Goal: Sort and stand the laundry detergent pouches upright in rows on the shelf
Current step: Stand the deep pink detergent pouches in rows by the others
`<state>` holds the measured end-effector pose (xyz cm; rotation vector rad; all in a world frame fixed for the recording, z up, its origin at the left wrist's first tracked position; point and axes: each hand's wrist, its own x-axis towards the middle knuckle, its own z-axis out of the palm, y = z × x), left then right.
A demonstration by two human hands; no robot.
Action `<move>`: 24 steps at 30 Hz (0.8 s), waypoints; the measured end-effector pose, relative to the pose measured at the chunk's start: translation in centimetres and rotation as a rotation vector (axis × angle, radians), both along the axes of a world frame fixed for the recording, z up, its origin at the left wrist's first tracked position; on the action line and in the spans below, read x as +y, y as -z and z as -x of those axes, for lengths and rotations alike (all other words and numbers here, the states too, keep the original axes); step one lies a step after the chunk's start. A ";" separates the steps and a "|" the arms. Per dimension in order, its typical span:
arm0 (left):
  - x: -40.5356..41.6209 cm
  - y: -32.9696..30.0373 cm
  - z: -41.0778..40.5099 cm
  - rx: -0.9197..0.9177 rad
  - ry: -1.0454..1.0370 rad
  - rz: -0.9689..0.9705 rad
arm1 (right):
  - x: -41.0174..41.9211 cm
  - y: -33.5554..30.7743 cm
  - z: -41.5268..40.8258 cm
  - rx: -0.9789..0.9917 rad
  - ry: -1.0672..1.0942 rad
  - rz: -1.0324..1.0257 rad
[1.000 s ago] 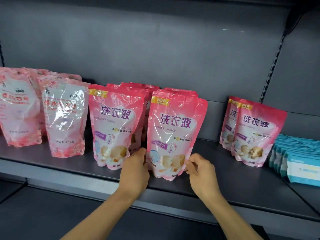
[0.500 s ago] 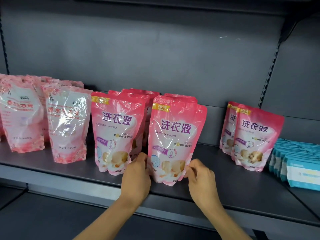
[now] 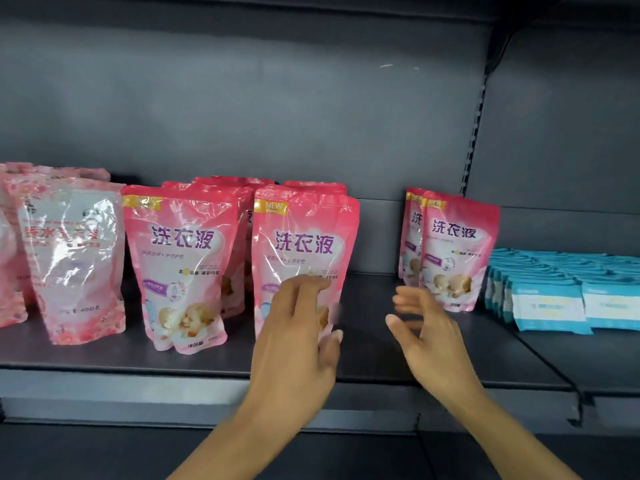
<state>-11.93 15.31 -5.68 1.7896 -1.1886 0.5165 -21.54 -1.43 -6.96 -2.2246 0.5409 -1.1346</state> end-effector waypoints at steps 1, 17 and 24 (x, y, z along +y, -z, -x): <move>-0.9 -0.2 0.7 0.010 0.047 -0.007 | -0.9 -0.6 0.9 -0.022 0.027 0.004; -21.1 -1.0 1.8 0.356 0.093 -0.160 | -22.6 -10.1 1.2 -0.085 0.037 -0.172; -25.8 0.0 1.4 0.557 0.065 -0.188 | -23.6 -10.6 -1.7 -0.404 -0.169 -0.741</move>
